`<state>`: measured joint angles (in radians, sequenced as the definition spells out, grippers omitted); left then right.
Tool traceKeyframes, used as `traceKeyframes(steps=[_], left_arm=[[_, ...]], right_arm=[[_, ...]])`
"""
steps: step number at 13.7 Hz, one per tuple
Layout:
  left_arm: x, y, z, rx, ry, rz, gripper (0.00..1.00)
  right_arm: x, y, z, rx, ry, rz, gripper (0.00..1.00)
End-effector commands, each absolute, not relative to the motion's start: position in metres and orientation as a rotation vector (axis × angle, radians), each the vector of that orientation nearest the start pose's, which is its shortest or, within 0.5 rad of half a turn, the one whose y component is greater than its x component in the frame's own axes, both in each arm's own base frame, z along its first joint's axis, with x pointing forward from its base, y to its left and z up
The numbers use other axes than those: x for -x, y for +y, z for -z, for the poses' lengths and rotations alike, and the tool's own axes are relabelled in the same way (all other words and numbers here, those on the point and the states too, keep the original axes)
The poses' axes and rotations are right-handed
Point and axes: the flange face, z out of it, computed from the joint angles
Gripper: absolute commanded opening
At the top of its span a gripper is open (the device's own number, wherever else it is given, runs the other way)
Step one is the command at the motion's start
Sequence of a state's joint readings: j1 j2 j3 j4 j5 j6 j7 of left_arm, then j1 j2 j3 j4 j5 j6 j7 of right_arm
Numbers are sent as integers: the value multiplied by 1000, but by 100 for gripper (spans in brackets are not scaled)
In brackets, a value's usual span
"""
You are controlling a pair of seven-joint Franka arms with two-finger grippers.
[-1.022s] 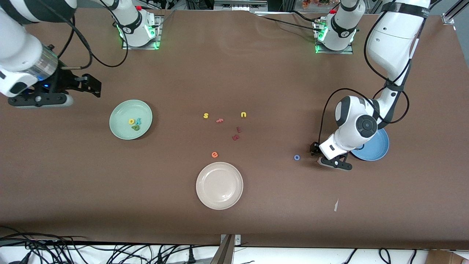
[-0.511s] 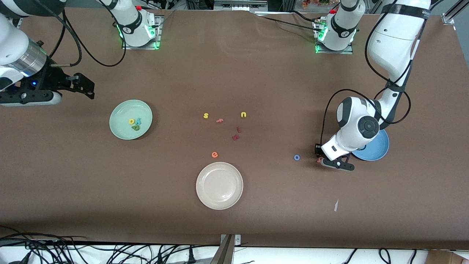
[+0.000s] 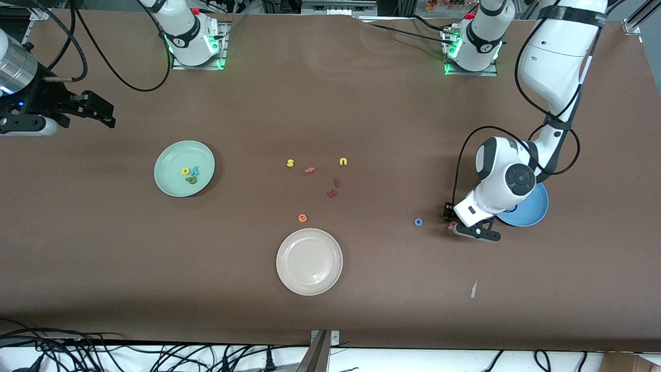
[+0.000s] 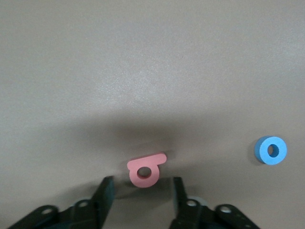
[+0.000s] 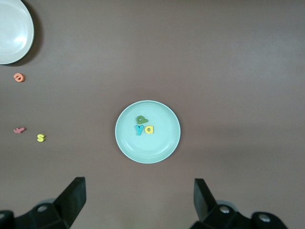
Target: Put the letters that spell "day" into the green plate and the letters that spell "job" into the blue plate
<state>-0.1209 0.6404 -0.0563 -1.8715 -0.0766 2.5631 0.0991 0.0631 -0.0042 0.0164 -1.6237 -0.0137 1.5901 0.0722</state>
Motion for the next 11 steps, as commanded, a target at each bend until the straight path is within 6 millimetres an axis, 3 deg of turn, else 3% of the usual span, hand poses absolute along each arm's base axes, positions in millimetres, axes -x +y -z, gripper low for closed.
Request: traceKeyframes(steps=[1, 3, 7, 11], left_arm=[[-641, -118, -173, 3205, 339, 98, 64], [-641, -116, -170, 3202, 349, 94, 64], [-641, -117, -170, 3200, 359, 94, 44], [-642, -115, -171, 3172, 394, 98, 37]], right_arm=[[-552, 26, -604, 3126, 30, -30, 100], [-551, 22, -603, 3105, 50, -41, 100], [-552, 22, -603, 3111, 45, -40, 100], [-552, 24, -604, 3114, 38, -33, 100]])
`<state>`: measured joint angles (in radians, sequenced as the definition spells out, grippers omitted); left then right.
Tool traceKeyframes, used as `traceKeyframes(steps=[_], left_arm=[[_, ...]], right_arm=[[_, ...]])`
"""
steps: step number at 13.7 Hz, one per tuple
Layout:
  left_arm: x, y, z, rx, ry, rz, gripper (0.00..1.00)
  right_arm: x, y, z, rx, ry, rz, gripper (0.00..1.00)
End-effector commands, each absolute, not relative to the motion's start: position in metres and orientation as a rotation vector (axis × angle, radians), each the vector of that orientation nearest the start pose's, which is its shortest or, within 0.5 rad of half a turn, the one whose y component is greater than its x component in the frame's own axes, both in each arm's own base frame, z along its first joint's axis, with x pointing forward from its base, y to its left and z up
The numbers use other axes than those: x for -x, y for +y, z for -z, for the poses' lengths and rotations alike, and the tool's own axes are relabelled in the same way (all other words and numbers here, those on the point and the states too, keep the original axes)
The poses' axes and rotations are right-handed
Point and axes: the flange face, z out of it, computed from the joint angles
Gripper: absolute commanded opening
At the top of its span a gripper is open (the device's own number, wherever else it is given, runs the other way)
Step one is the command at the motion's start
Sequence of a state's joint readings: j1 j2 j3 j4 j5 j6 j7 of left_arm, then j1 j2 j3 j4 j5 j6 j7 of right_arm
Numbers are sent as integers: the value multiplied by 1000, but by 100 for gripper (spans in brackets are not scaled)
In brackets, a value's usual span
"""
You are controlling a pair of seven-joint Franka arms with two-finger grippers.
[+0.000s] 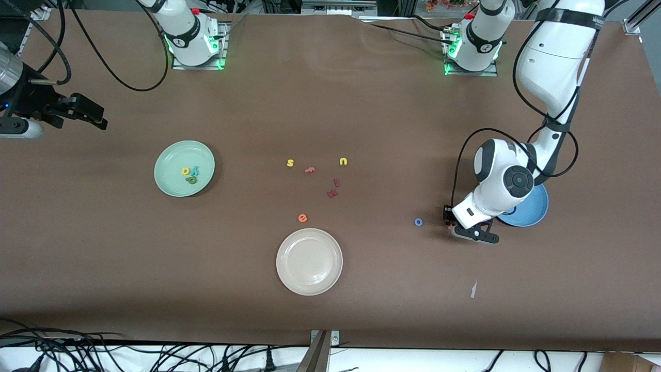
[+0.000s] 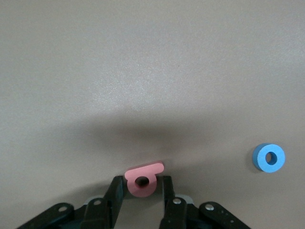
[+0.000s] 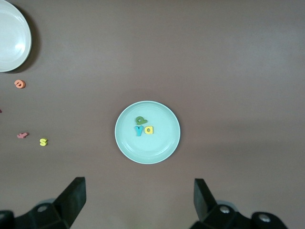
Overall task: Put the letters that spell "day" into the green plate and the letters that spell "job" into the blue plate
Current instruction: 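Carry the pink b into the blue plate and open the left gripper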
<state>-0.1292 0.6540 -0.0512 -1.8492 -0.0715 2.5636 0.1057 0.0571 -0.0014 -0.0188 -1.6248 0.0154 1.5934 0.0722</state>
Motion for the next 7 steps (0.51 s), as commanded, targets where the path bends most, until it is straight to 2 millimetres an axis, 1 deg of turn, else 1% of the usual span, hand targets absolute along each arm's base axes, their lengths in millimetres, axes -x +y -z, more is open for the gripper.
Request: traceKeyframes(steps=[1, 2, 3, 4, 5, 7], left_arm=[[-642, -115, -171, 3173, 389, 98, 28], [-642, -115, -172, 3172, 391, 100, 16], [-643, -114, -175, 3173, 389, 108, 8], [-643, -114, -177, 3171, 394, 110, 4], [-645, -114, -184, 3171, 392, 125, 1], [-647, -110, -200, 3171, 379, 150, 0]], right_arm=[[-552, 24, -604, 3114, 38, -33, 100], [-551, 24, -604, 3113, 38, -36, 100], [-552, 23, -604, 3113, 40, -33, 100], [-552, 23, -603, 3113, 40, -36, 100], [-552, 23, -603, 3113, 40, -36, 100], [-552, 23, -603, 3113, 40, -36, 100]])
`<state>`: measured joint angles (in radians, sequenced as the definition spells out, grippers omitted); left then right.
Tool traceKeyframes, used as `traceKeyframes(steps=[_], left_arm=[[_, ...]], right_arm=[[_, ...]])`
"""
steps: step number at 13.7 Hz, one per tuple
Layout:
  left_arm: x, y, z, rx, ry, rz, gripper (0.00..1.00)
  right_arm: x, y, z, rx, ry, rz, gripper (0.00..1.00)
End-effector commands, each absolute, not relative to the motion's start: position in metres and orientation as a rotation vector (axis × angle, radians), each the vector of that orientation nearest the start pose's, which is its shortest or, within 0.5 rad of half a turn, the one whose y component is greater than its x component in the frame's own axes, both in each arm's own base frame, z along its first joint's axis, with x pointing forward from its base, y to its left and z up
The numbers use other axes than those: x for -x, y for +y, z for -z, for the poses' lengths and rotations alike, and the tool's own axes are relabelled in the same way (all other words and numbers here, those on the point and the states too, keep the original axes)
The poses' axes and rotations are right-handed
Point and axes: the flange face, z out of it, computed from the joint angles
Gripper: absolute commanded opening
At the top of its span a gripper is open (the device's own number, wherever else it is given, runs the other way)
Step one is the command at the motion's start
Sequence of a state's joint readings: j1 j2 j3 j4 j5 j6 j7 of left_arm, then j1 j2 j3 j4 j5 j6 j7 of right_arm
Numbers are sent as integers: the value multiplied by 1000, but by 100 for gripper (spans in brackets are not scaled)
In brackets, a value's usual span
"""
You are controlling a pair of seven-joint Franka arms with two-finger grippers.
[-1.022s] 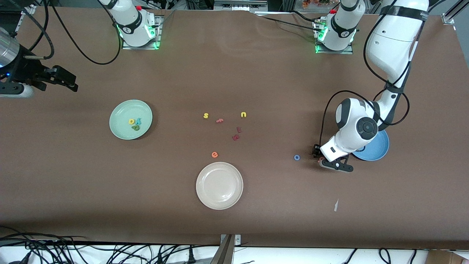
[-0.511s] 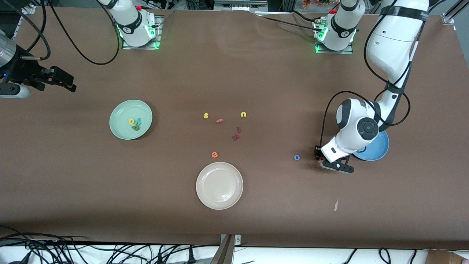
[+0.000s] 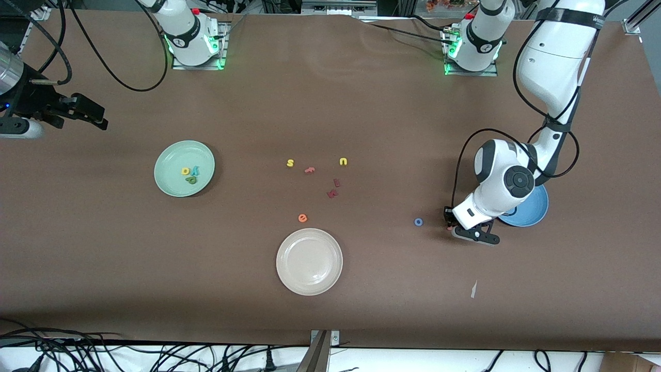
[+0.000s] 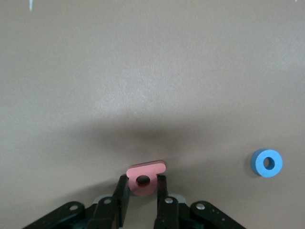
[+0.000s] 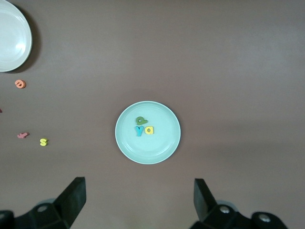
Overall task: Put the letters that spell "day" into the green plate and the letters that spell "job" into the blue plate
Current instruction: 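Carry the pink b into the blue plate and open the left gripper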
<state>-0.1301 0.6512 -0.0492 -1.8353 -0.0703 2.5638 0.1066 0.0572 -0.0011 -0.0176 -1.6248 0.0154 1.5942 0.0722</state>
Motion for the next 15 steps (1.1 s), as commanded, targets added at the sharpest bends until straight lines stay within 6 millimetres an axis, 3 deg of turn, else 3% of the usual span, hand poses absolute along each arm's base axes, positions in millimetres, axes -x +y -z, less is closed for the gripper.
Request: traceKeyframes(steps=[1, 2, 4, 6, 9, 10, 11, 12, 13, 15], left_arm=[[-648, -103, -213, 3168, 367, 167, 0], [-648, -92, -229, 3156, 394, 144, 0], [-644, -46, -254, 3130, 479, 58, 0], [-616, -4, -264, 3131, 513, -36, 0], [-562, 39, -260, 3136, 533, -131, 3], [-549, 53, -259, 3138, 546, -151, 12], [-544, 61, -258, 3139, 559, -159, 49], [-543, 62, -258, 3138, 566, -159, 76], [-545, 62, -261, 3139, 554, -150, 87], [-550, 53, -264, 3146, 551, -128, 92]], right_arm=[[-552, 23, -603, 3113, 40, -36, 100], [-552, 23, -603, 3113, 40, -36, 100], [-552, 23, -603, 3113, 40, -36, 100], [-552, 23, -603, 3113, 40, -36, 100], [-552, 23, -603, 3113, 40, -36, 100], [-552, 23, -603, 3113, 40, -36, 100], [-552, 23, -603, 3113, 40, -36, 100], [-552, 23, -603, 3113, 40, -38, 100], [-552, 23, -603, 3113, 40, -36, 100], [-552, 23, -603, 3113, 40, -38, 100]])
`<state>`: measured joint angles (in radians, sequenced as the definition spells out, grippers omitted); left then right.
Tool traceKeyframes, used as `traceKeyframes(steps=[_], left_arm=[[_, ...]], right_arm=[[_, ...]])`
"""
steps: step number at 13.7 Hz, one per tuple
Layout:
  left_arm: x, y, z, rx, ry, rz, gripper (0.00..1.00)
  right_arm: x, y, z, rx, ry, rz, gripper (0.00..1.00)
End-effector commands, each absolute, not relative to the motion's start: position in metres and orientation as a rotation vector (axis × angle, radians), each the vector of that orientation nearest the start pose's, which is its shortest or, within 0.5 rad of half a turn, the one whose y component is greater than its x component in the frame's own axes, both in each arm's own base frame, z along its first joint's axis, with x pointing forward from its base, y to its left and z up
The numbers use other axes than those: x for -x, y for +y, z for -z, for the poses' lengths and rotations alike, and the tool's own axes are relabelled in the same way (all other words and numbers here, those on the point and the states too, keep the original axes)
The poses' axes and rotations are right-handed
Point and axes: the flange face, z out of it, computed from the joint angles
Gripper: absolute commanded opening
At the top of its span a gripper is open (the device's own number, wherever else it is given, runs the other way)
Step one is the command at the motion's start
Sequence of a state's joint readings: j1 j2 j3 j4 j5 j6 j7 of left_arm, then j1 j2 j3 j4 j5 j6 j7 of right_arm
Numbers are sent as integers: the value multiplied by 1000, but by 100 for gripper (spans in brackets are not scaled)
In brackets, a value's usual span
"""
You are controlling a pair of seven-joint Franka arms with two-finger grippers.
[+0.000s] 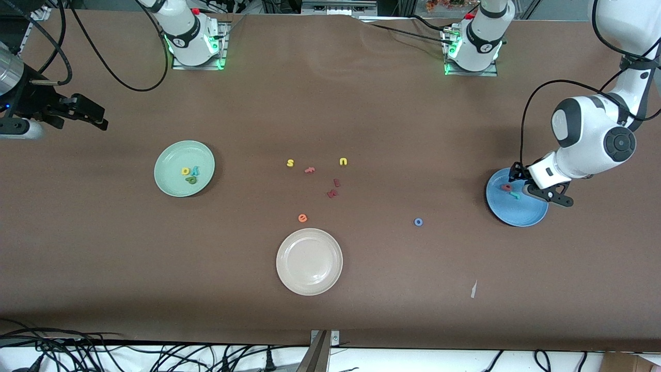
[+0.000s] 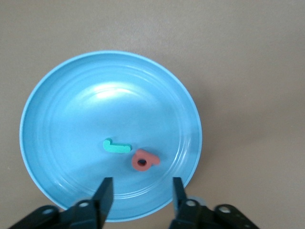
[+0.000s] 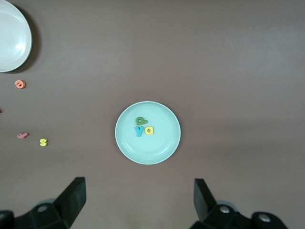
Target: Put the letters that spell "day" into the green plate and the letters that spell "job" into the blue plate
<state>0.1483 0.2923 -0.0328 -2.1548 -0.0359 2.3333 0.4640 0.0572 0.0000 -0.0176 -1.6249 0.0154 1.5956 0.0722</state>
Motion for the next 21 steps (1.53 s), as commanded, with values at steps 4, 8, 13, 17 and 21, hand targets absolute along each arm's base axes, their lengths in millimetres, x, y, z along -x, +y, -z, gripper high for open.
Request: traceKeyframes(steps=[4, 8, 13, 17, 21], left_arm=[[-590, -48, -263, 3298, 435, -29, 91], [-623, -132, -227, 3298, 411, 99, 89], [-629, -221, -200, 3310, 333, 167, 88], [-635, -221, -192, 3274, 363, 187, 89], [-636, -216, -184, 3205, 440, 187, 84]], right_arm=[[-552, 23, -603, 3113, 40, -36, 100], [-553, 23, -603, 3113, 40, -36, 100], [-553, 22, -602, 3111, 45, -40, 100], [-553, 22, -602, 3111, 45, -40, 100], [-553, 22, -602, 3111, 45, -40, 100]])
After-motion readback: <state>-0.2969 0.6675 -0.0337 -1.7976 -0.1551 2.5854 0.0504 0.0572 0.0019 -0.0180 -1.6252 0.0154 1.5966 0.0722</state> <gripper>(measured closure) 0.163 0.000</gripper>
